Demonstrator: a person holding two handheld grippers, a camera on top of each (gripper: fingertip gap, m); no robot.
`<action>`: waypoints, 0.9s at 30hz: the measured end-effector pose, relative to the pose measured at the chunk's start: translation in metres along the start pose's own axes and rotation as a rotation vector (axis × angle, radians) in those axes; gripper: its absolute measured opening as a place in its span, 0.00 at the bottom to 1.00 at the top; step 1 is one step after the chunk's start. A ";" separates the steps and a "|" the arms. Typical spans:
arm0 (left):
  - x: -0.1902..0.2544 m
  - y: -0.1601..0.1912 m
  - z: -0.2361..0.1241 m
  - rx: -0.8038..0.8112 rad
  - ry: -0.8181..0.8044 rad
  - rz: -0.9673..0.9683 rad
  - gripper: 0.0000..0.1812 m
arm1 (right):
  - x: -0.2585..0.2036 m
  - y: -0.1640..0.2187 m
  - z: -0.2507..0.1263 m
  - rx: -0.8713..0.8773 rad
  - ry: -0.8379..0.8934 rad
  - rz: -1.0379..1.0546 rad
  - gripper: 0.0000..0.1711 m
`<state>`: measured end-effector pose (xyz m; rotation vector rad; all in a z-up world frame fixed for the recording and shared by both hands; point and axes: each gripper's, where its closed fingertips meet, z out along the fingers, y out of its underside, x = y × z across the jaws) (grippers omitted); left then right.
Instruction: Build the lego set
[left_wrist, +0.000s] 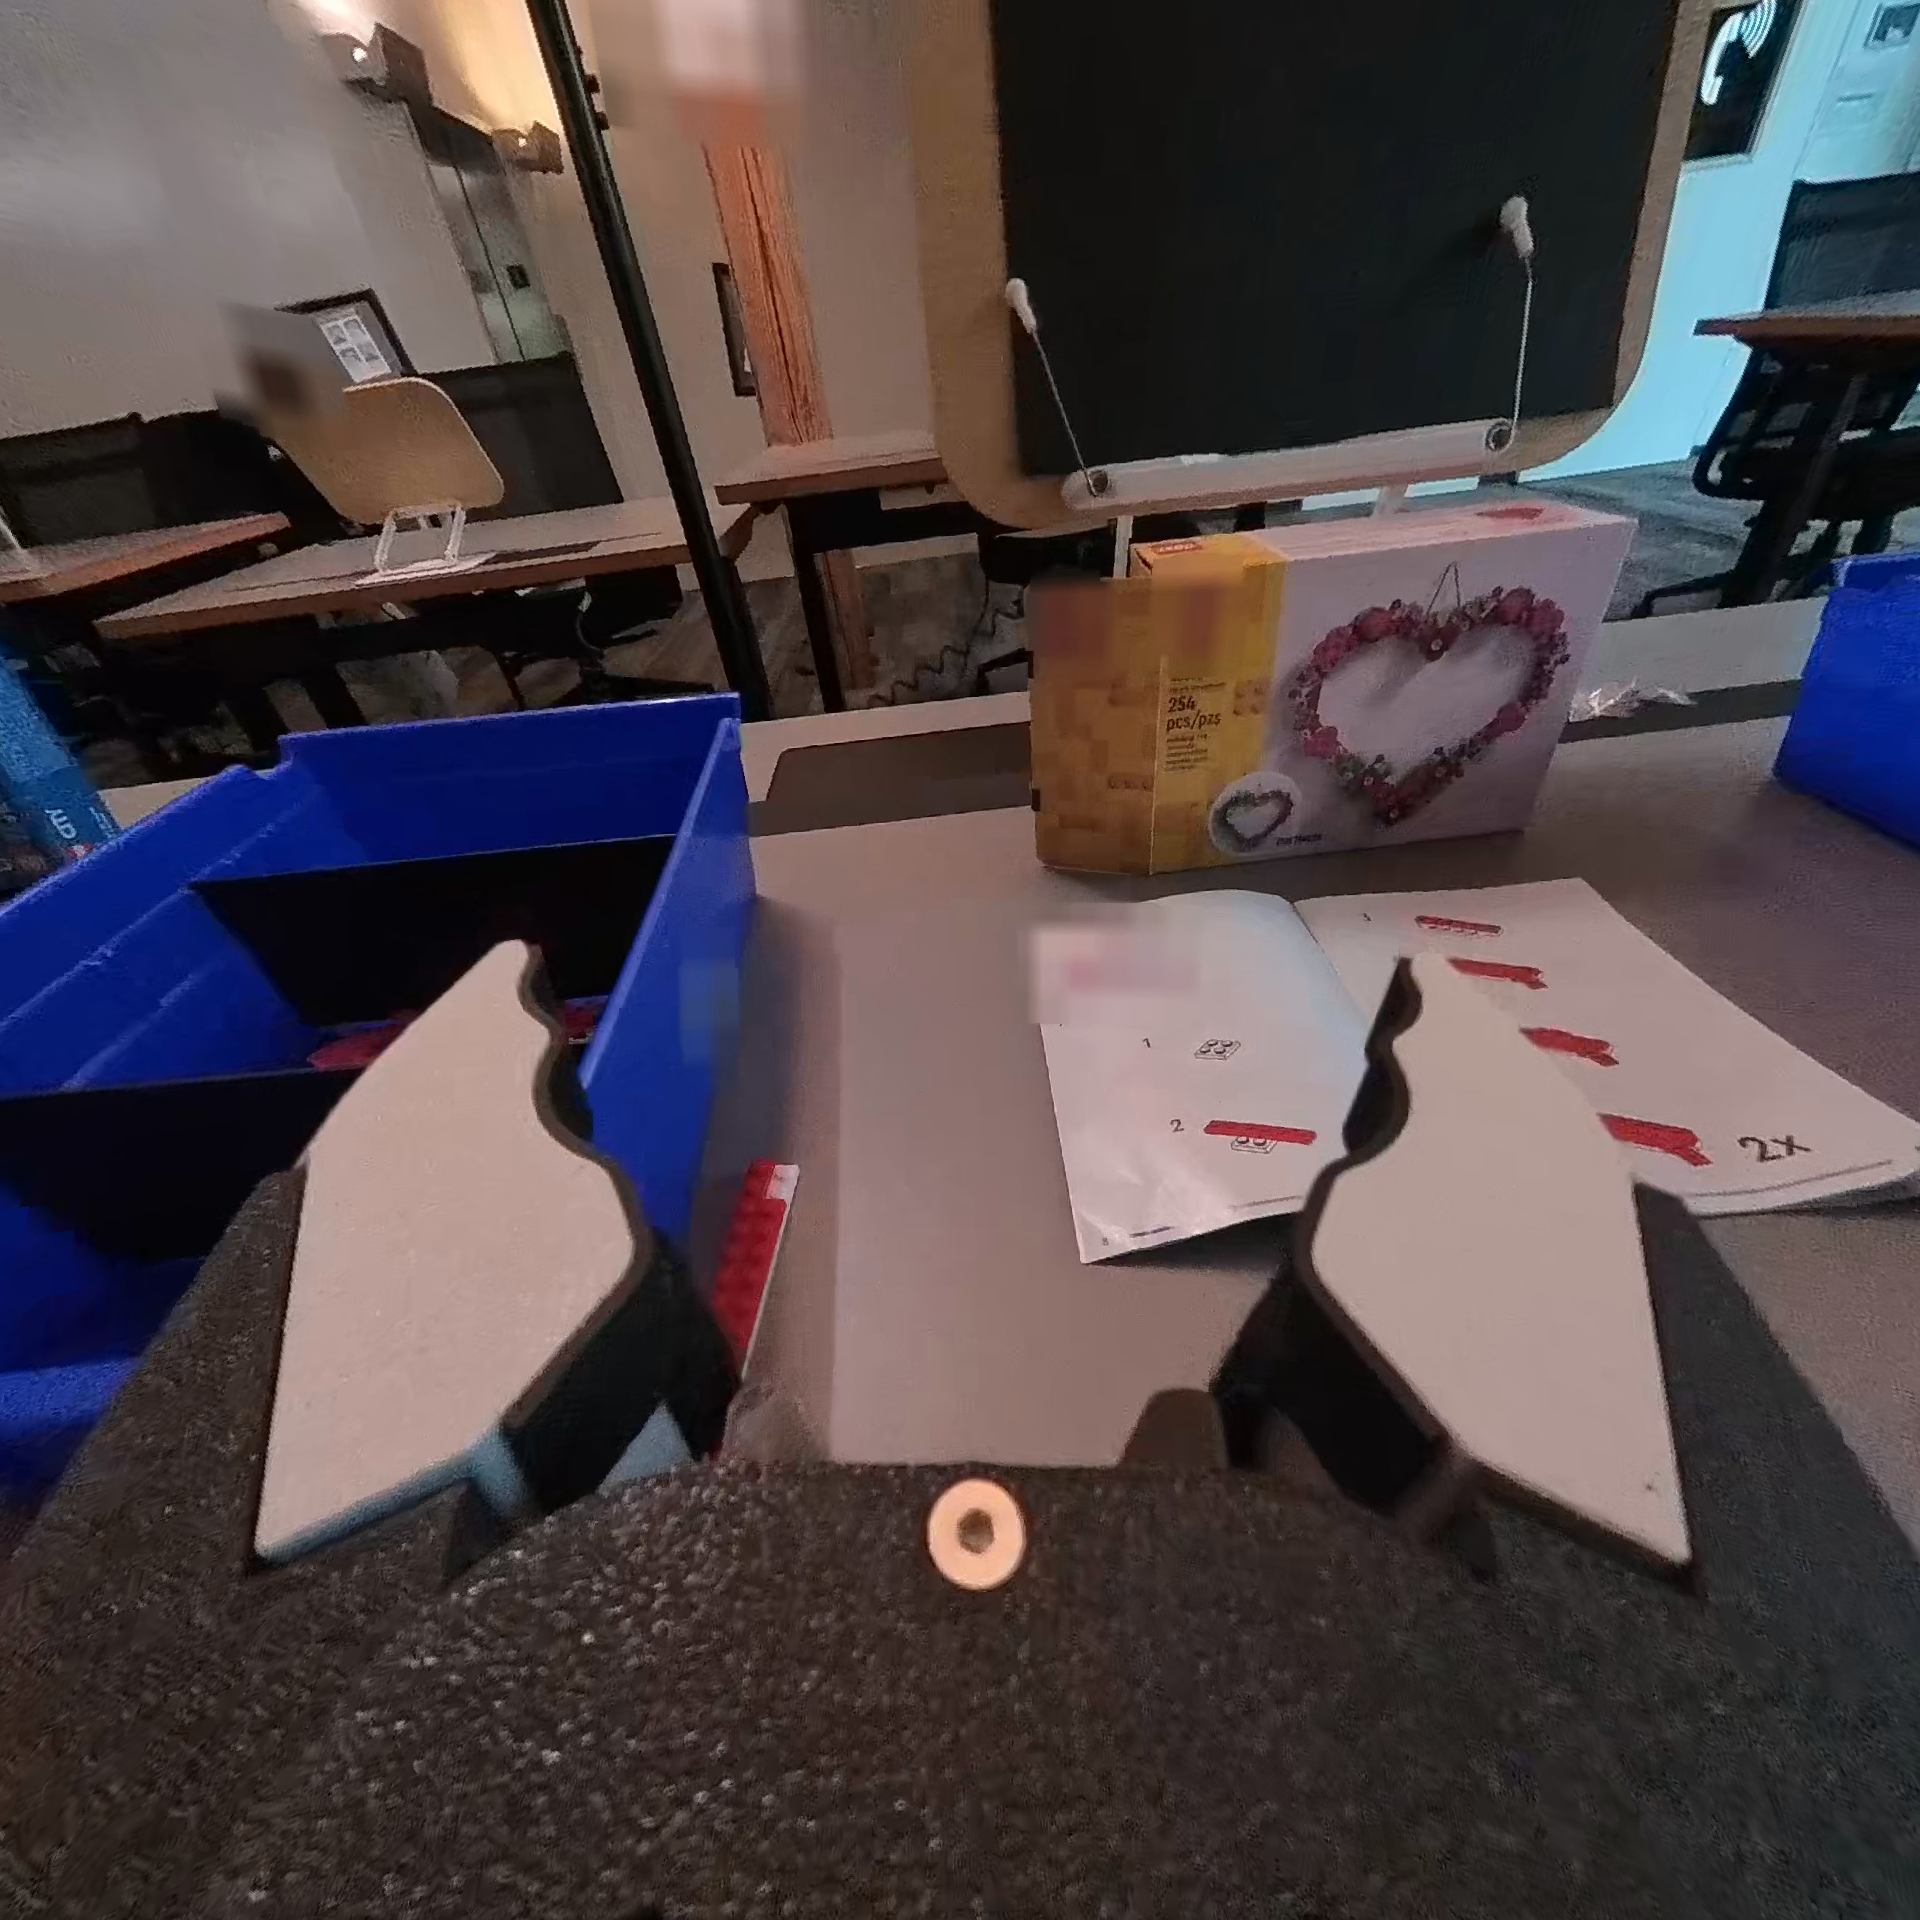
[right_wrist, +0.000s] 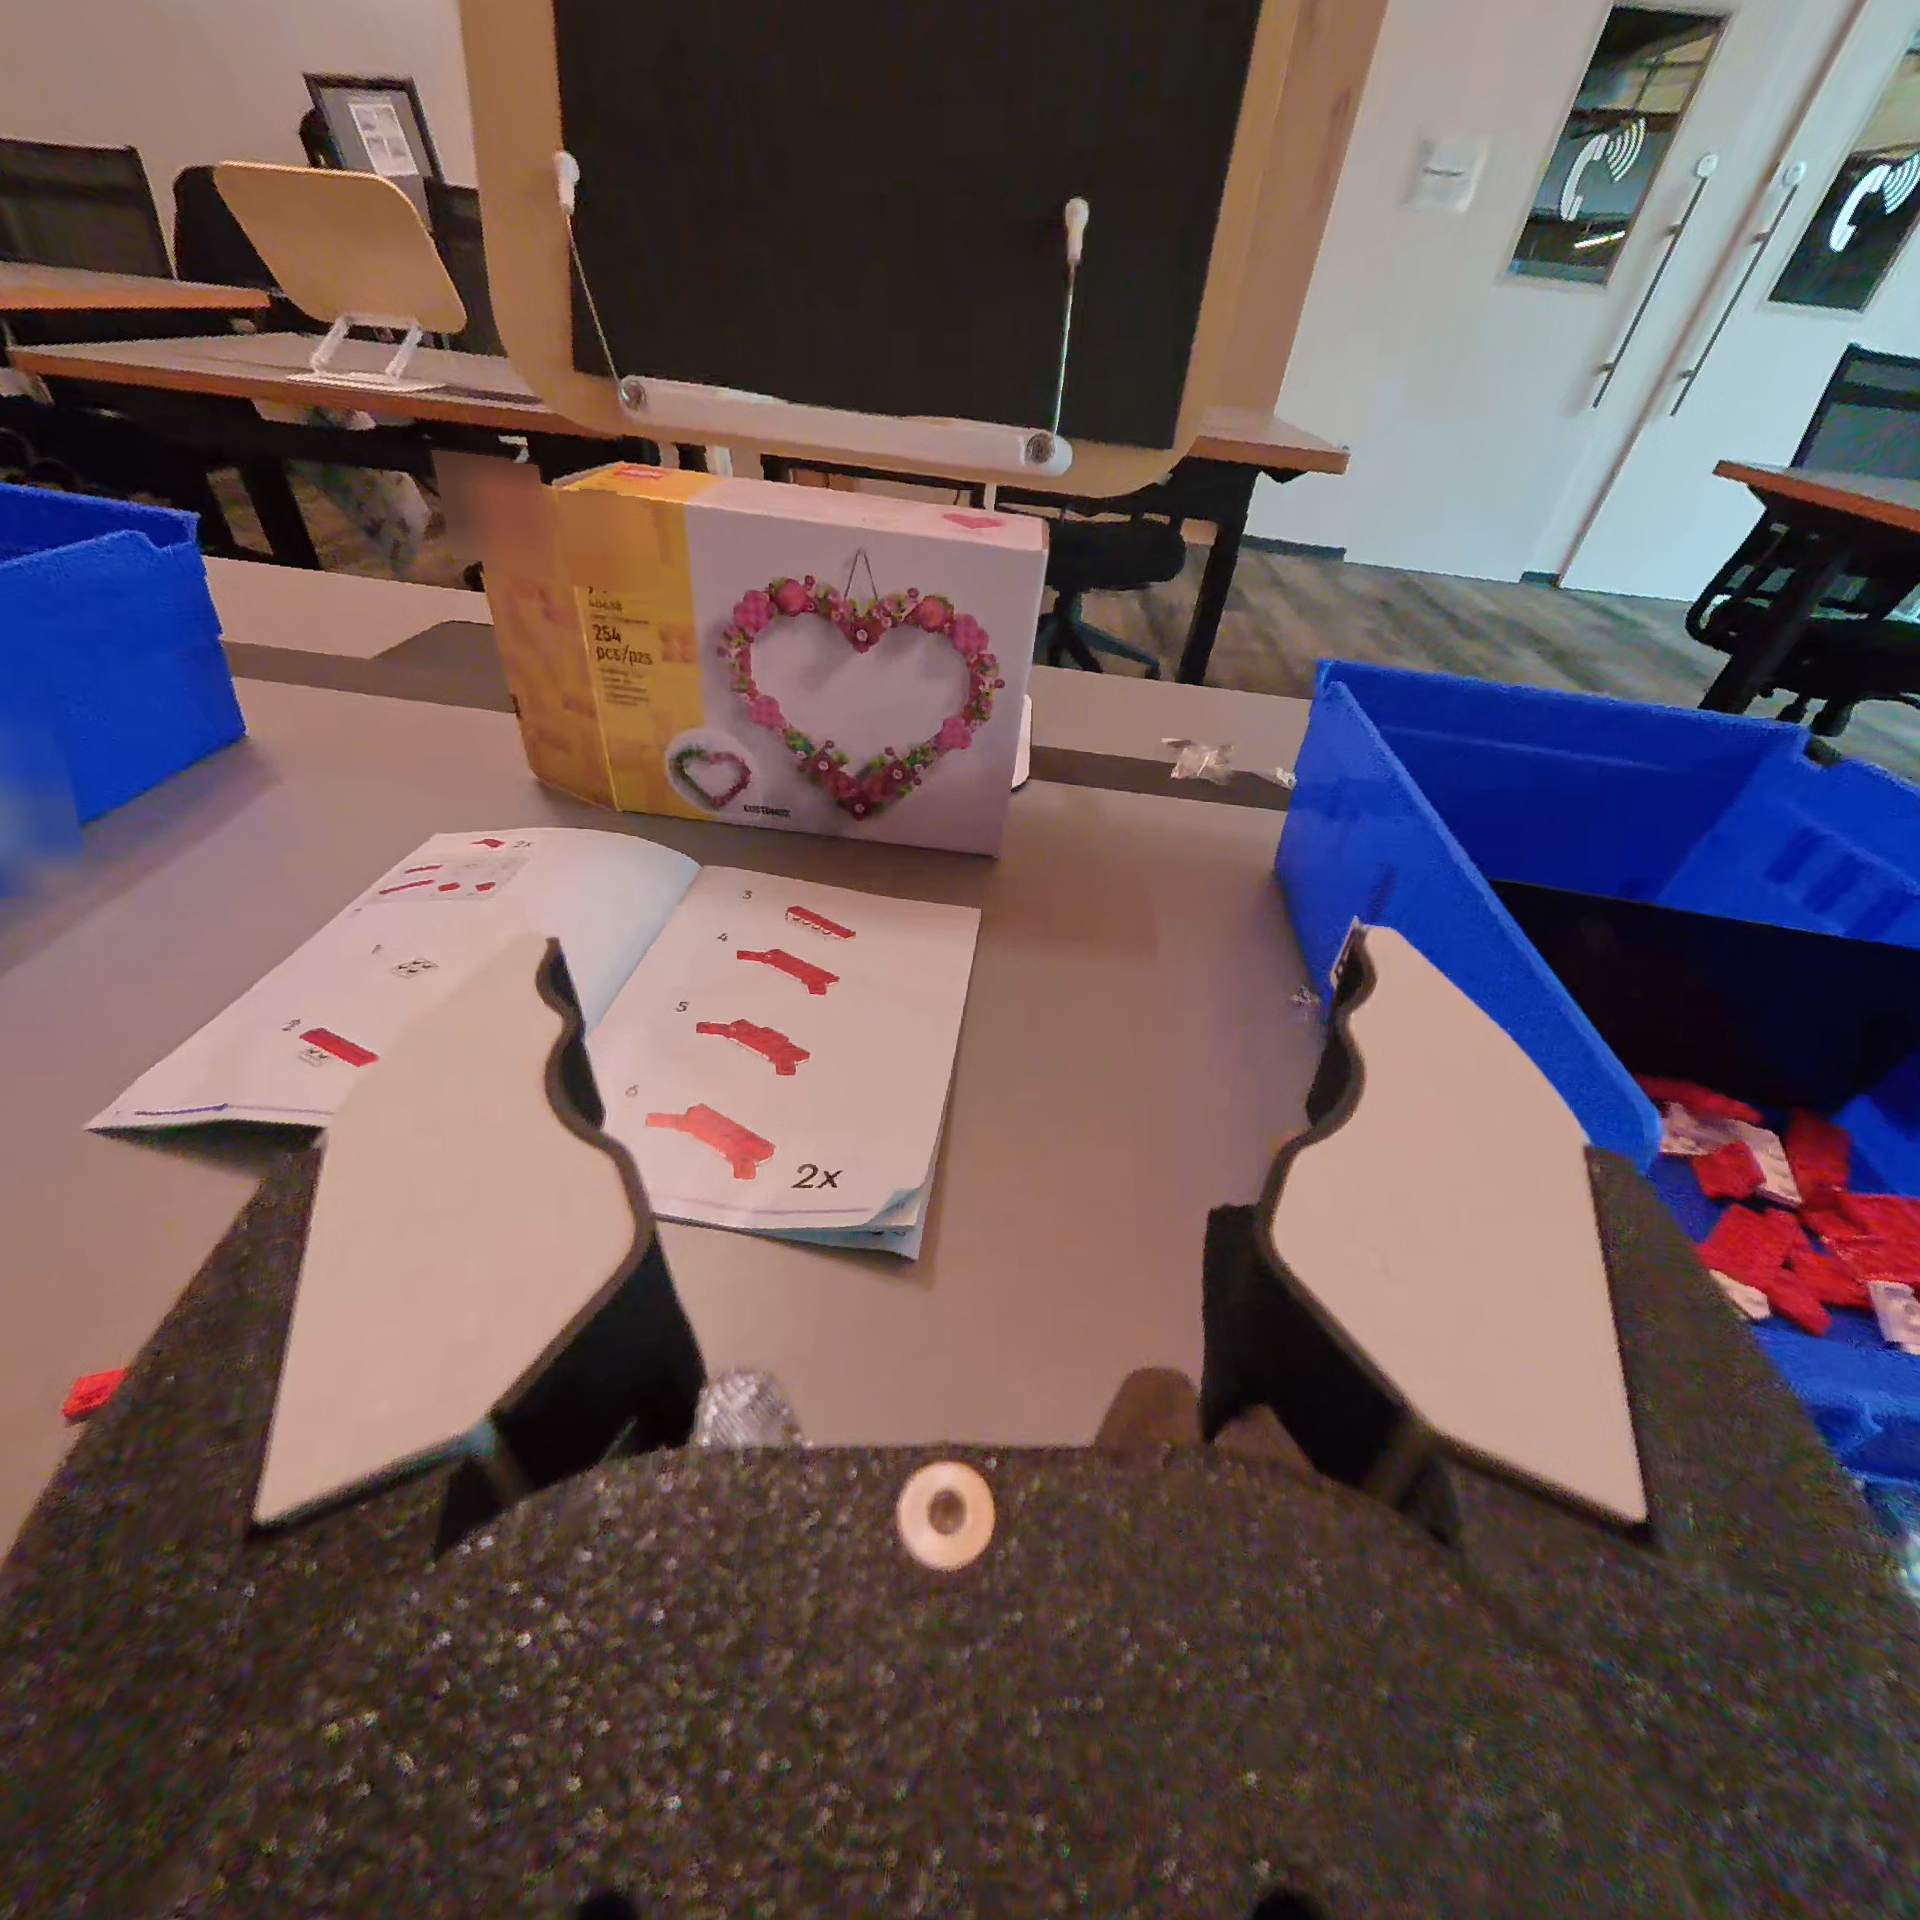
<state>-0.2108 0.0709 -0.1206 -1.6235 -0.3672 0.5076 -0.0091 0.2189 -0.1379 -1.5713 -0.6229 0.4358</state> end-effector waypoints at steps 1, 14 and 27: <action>0.001 0.001 0.001 -0.011 0.000 0.005 0.78 | -0.001 0.000 0.001 -0.002 -0.001 0.000 0.78; 0.020 -0.002 0.006 -0.054 0.097 0.023 0.74 | -0.002 -0.009 -0.005 0.024 0.003 -0.029 0.74; 0.029 -0.001 0.006 -0.058 0.135 0.010 0.74 | 0.023 -0.005 -0.008 -0.007 0.046 -0.044 0.74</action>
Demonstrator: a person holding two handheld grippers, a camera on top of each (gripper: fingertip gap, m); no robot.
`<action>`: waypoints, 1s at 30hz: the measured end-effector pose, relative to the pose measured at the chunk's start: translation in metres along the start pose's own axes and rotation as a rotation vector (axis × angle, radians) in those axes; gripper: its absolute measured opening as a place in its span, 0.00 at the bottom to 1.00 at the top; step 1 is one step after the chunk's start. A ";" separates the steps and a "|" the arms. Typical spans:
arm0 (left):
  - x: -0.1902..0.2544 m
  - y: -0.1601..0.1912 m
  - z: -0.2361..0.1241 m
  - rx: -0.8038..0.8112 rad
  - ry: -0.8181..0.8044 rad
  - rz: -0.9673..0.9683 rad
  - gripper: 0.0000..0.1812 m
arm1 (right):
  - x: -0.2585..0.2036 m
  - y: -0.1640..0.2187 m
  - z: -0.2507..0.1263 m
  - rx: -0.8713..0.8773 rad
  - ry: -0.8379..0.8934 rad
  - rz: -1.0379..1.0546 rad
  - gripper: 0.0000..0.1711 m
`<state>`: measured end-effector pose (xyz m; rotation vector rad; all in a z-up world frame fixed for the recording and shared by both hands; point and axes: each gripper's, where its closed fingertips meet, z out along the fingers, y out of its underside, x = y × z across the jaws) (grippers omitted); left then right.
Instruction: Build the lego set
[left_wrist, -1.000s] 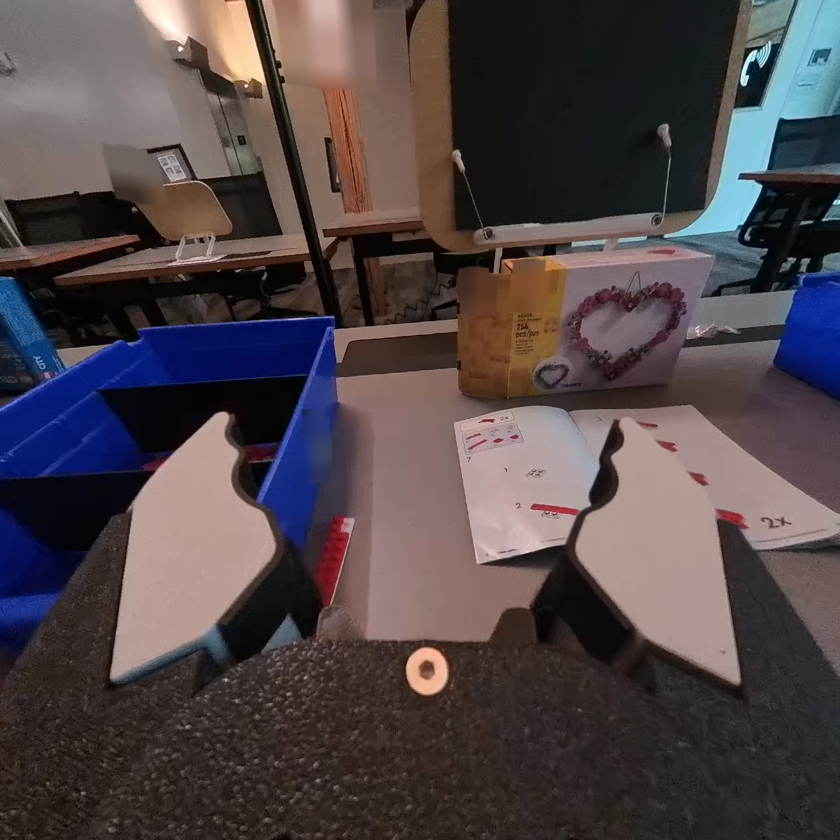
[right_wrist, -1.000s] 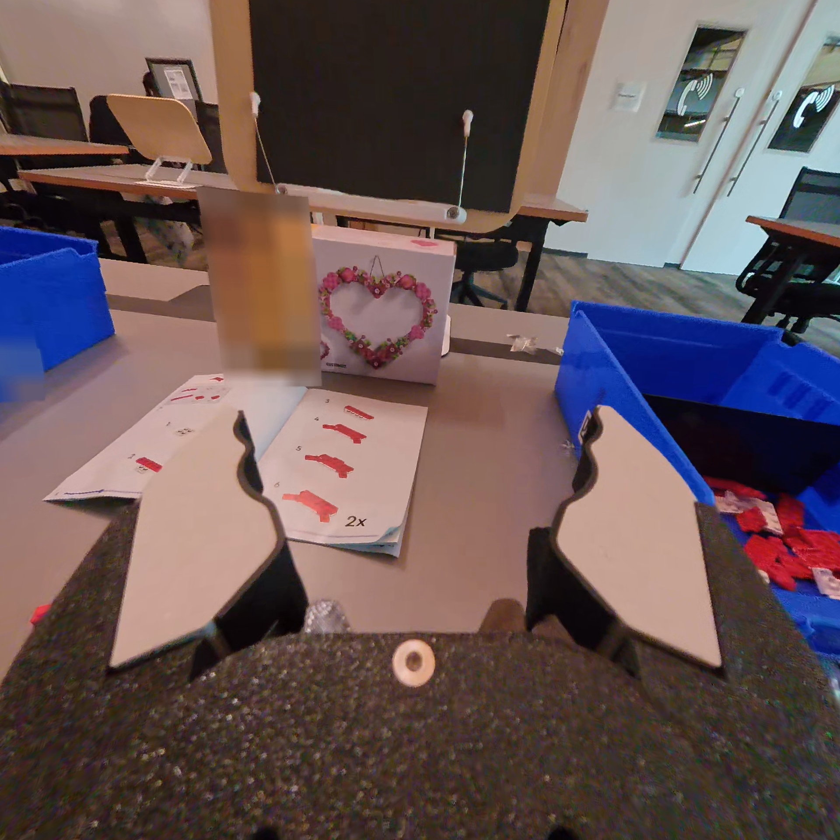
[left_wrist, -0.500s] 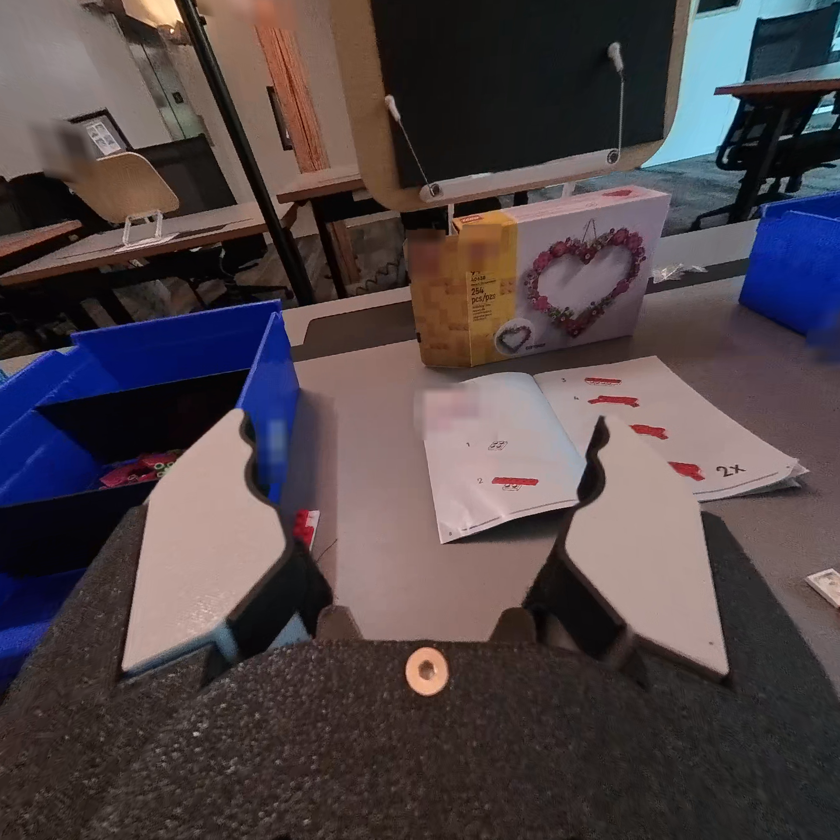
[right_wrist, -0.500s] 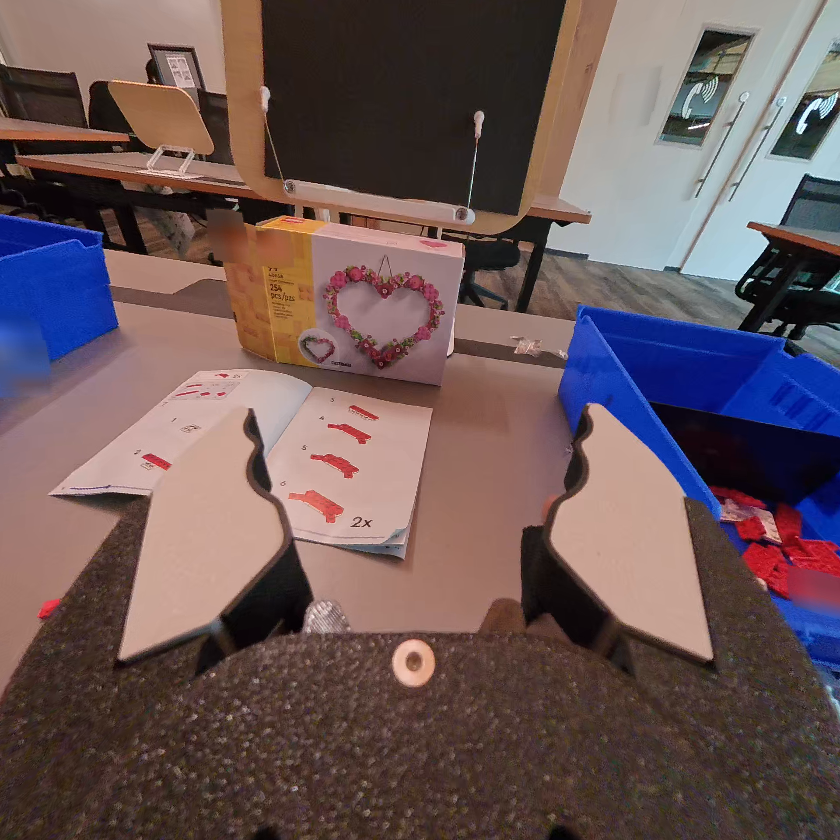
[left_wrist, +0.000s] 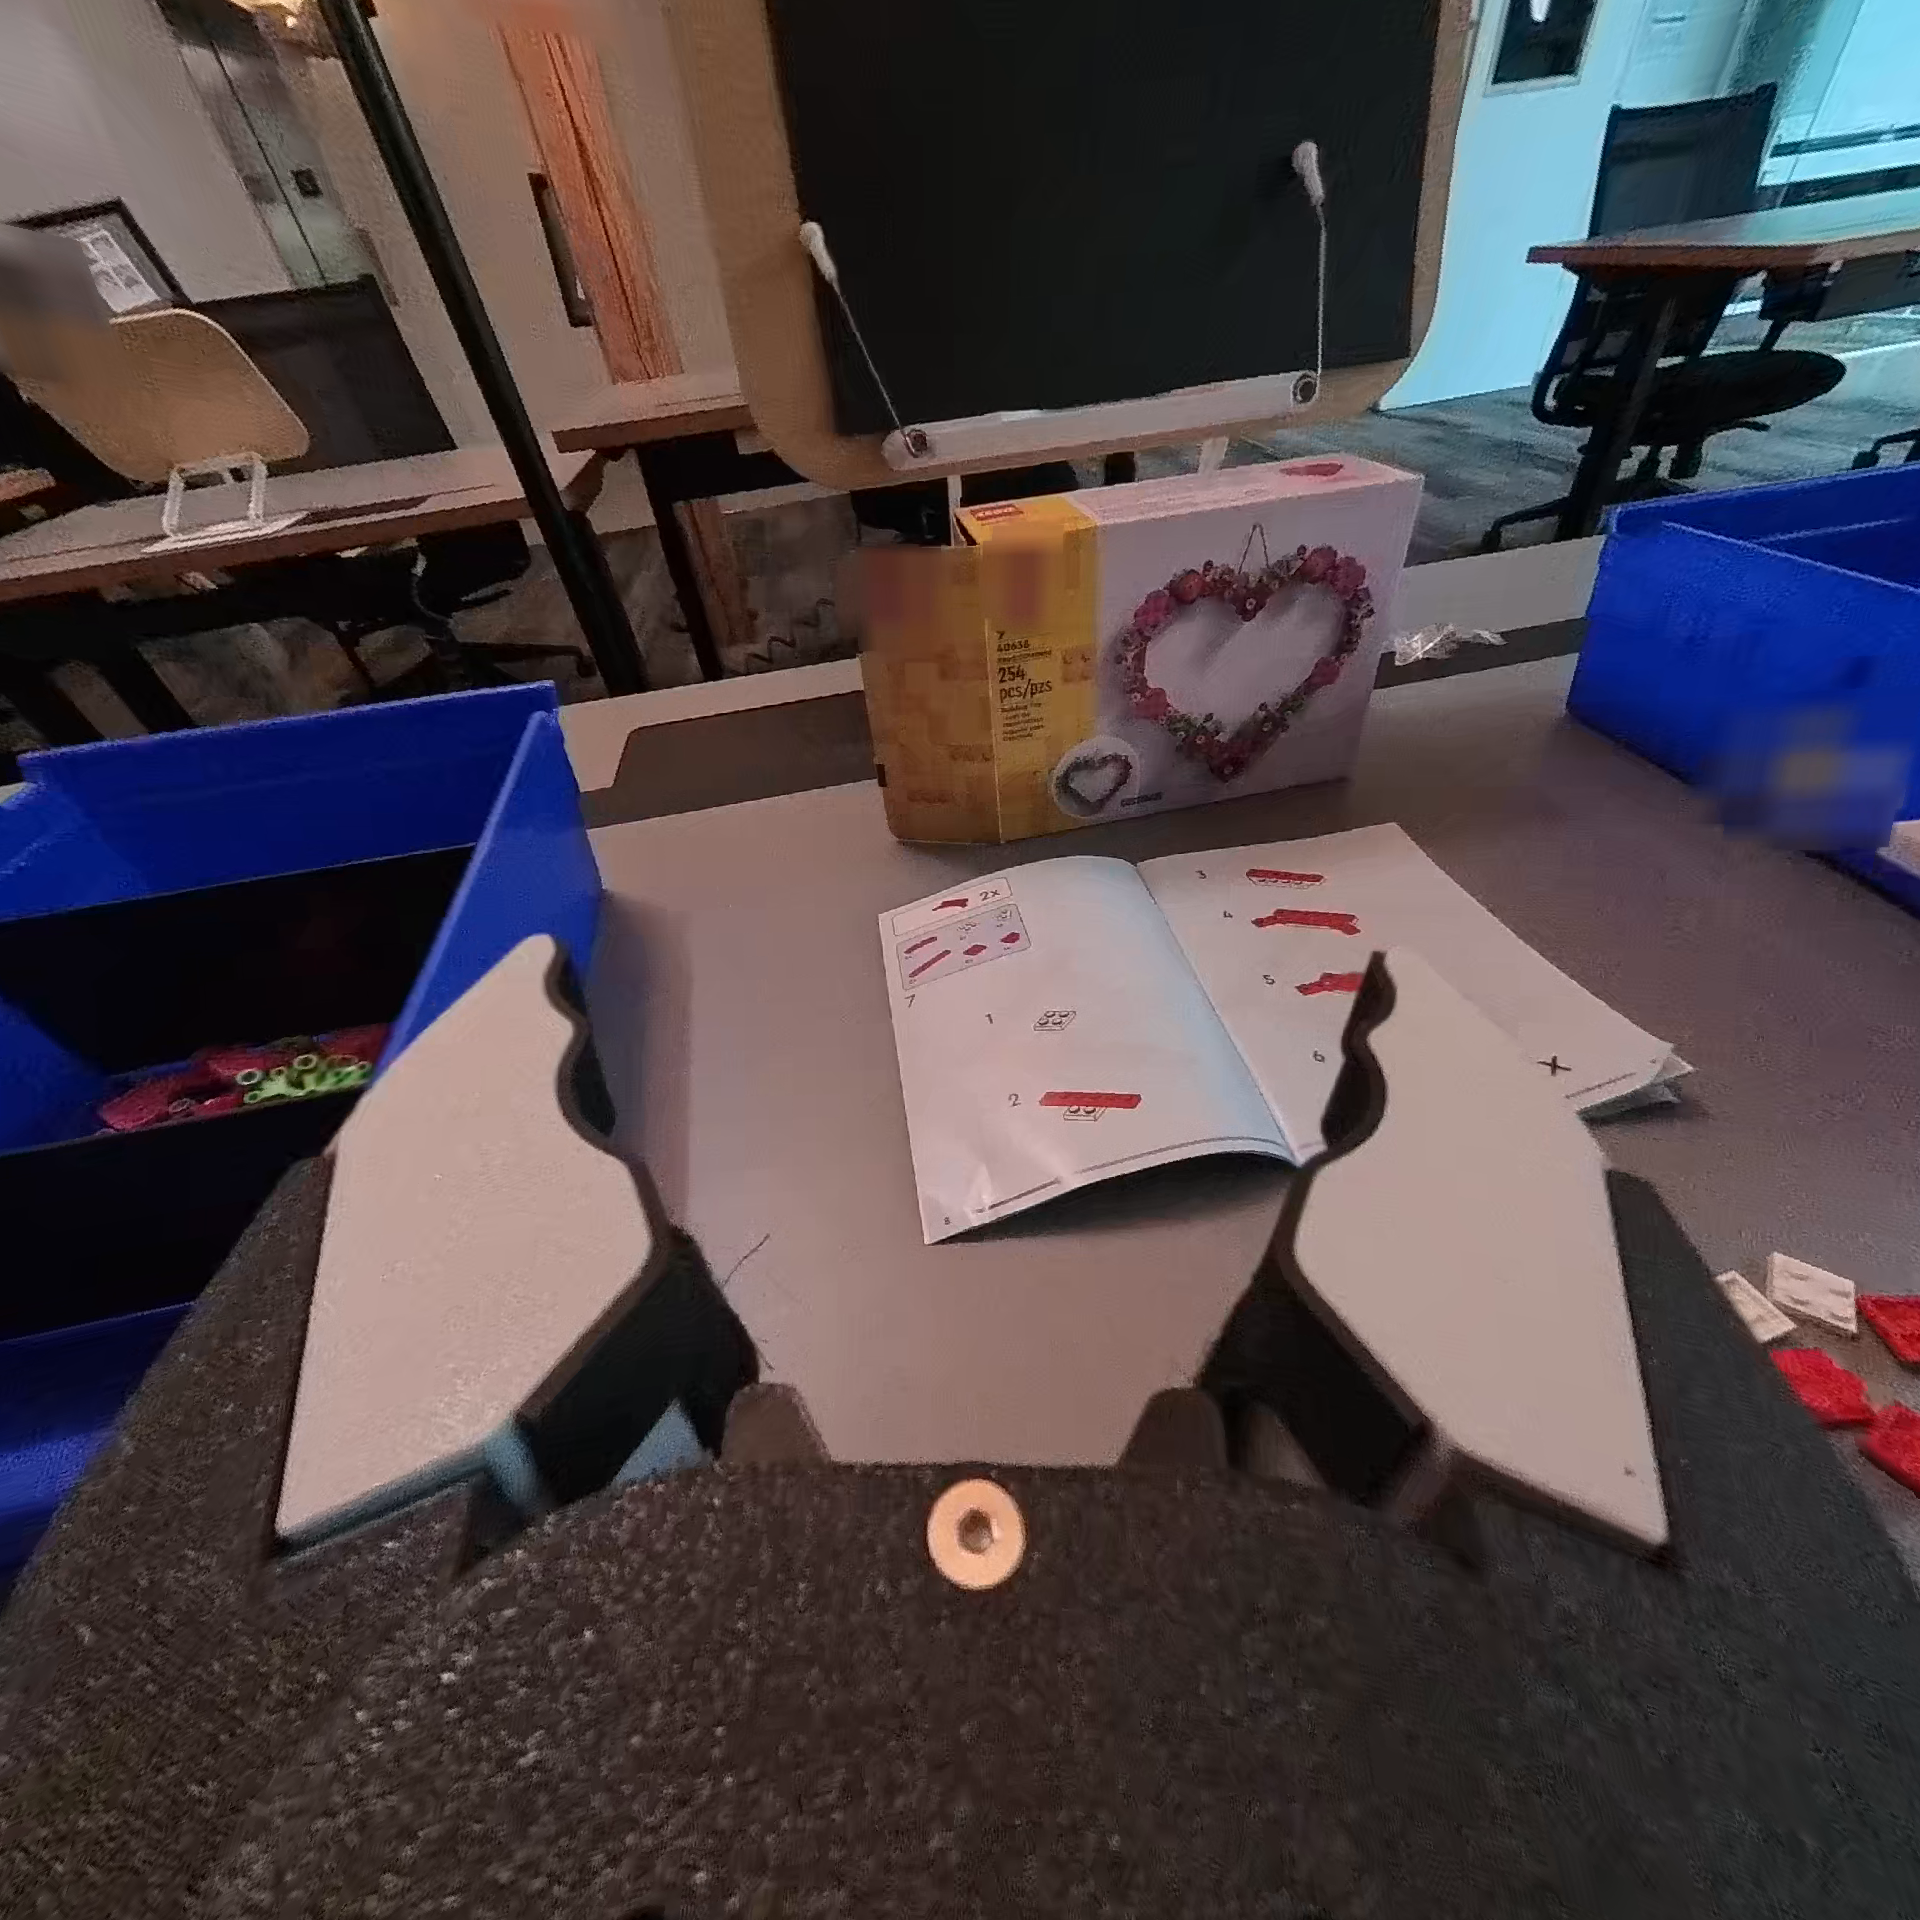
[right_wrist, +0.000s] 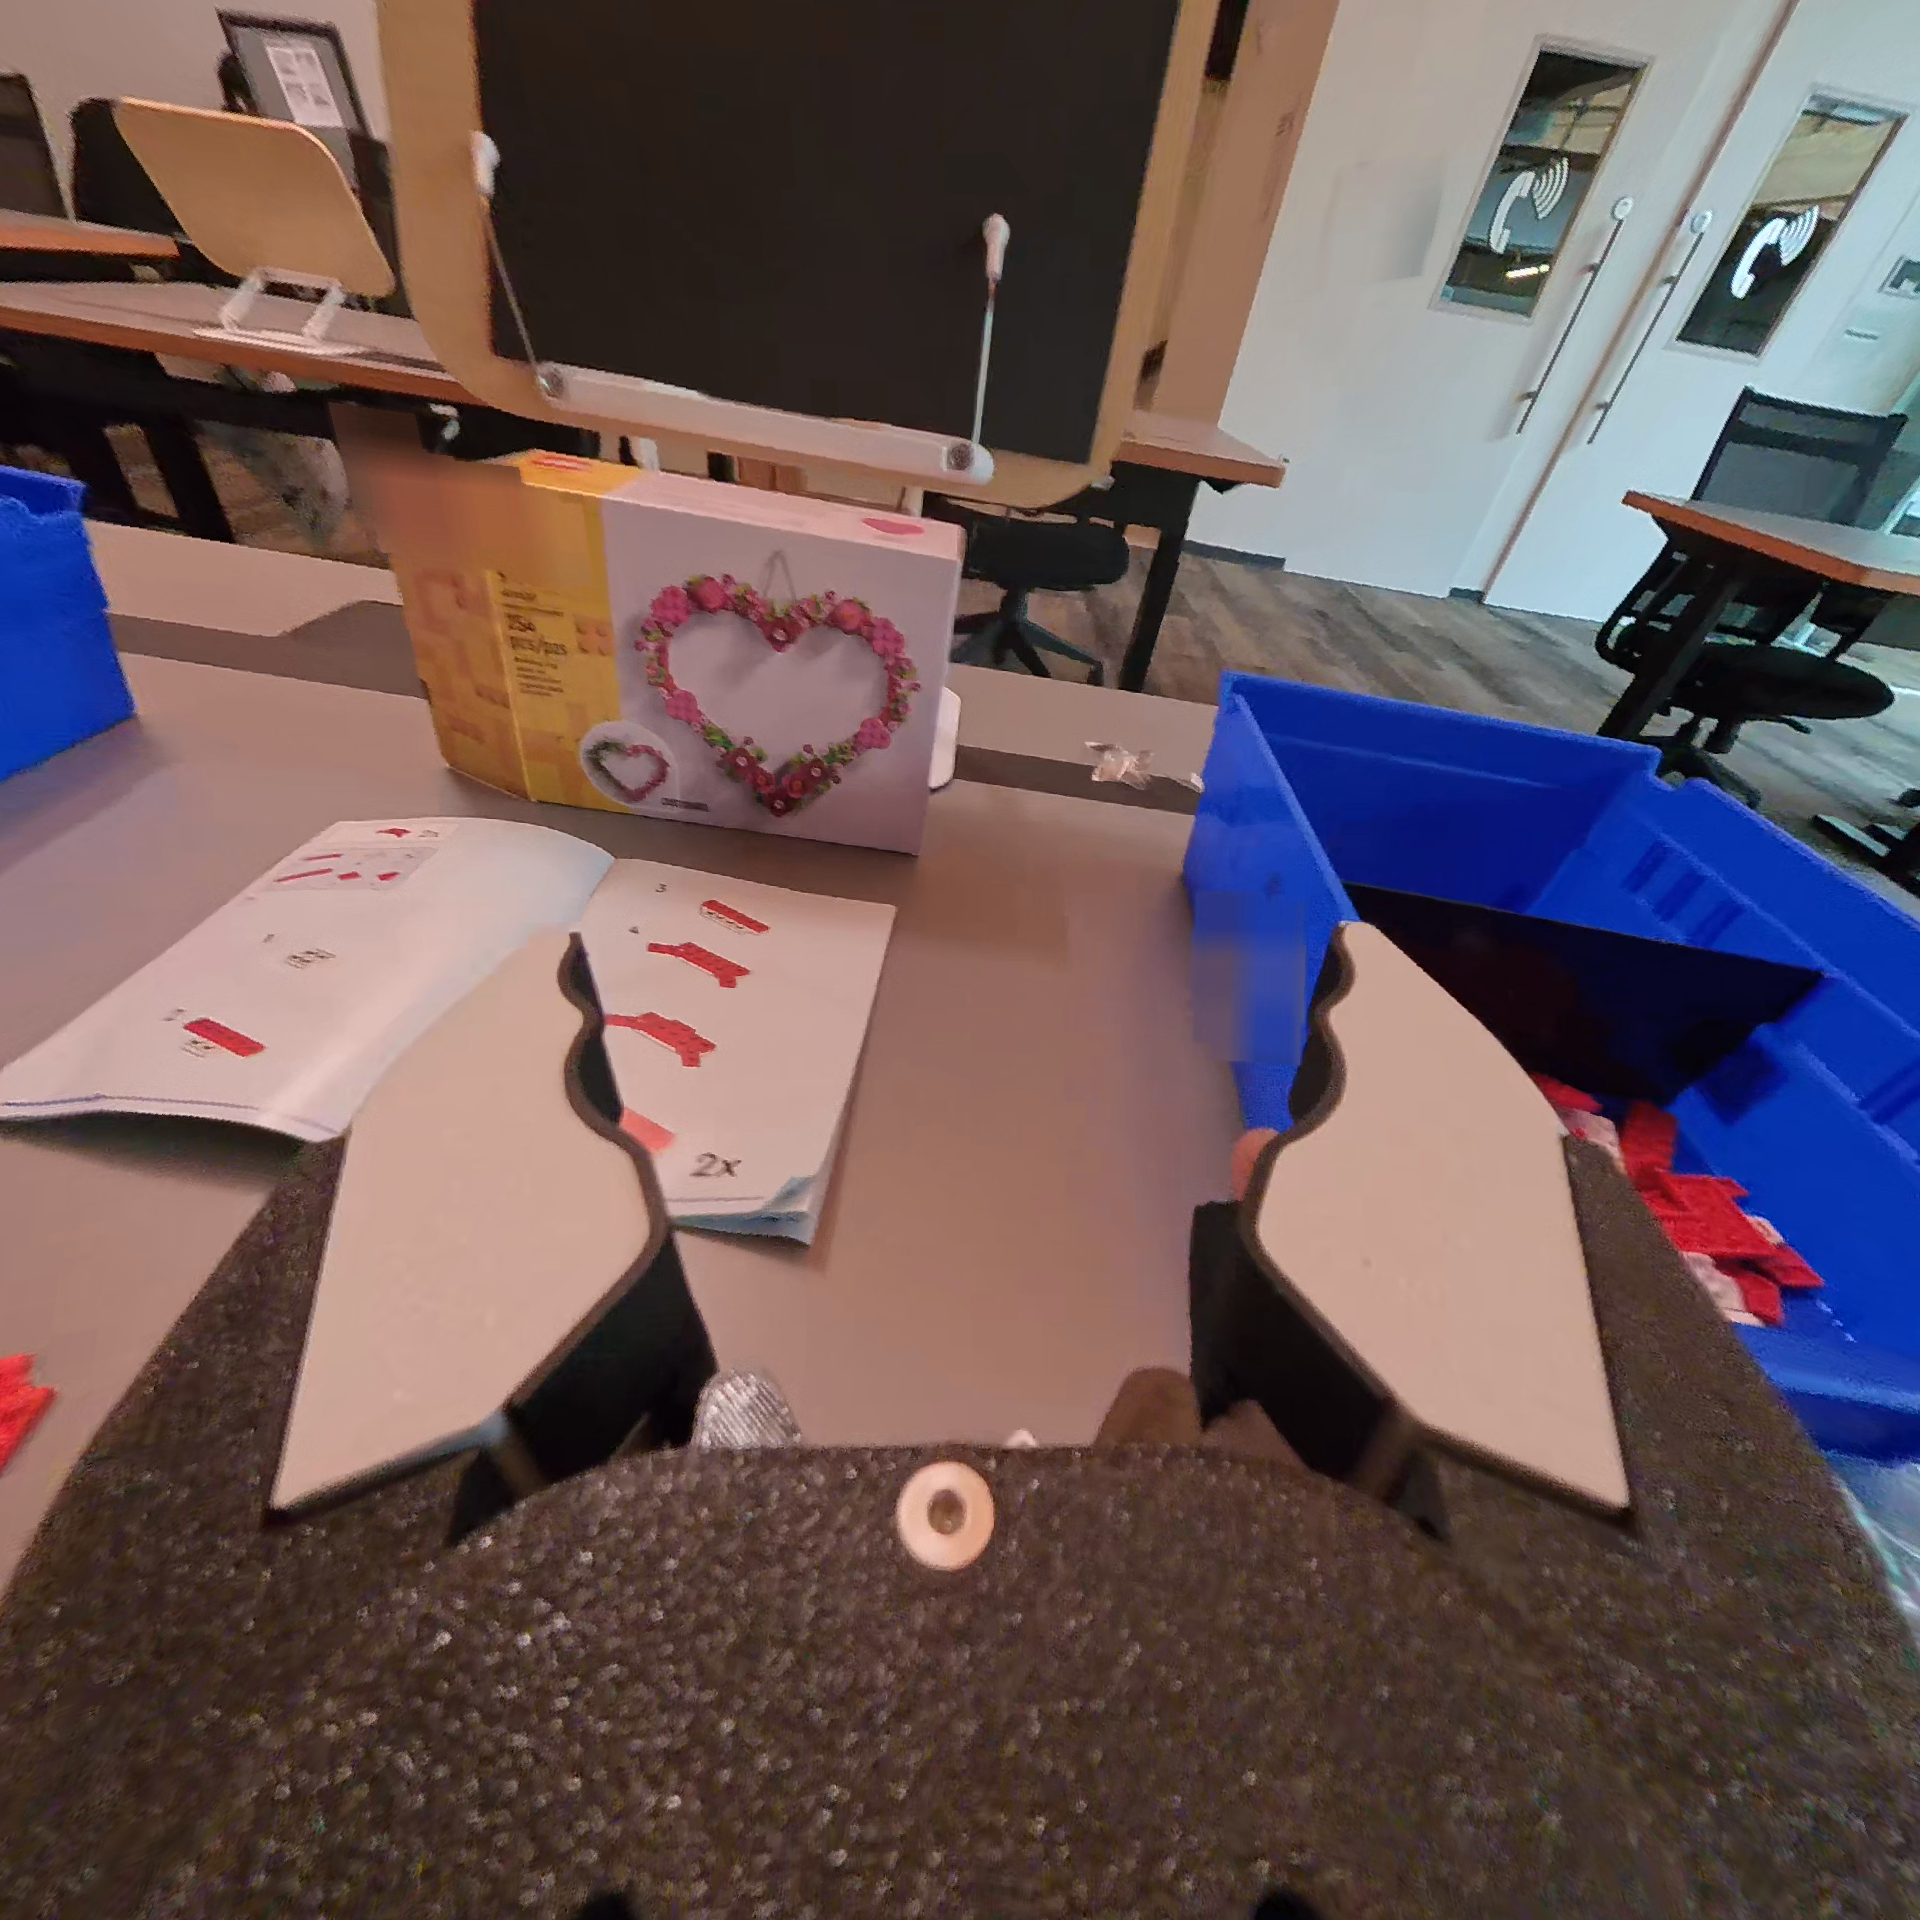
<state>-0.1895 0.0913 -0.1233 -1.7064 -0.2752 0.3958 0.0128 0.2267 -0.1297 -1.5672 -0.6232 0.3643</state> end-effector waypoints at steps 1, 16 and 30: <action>0.001 0.000 0.000 0.001 -0.001 0.009 0.74 | 0.006 0.002 0.000 -0.014 0.008 -0.003 0.75; 0.018 -0.007 0.000 0.031 0.037 -0.001 0.71 | 0.037 0.010 -0.002 -0.065 0.009 0.030 0.76; -0.010 -0.001 -0.008 0.033 -0.026 0.003 0.70 | 0.014 0.012 0.003 -0.075 -0.036 0.062 0.74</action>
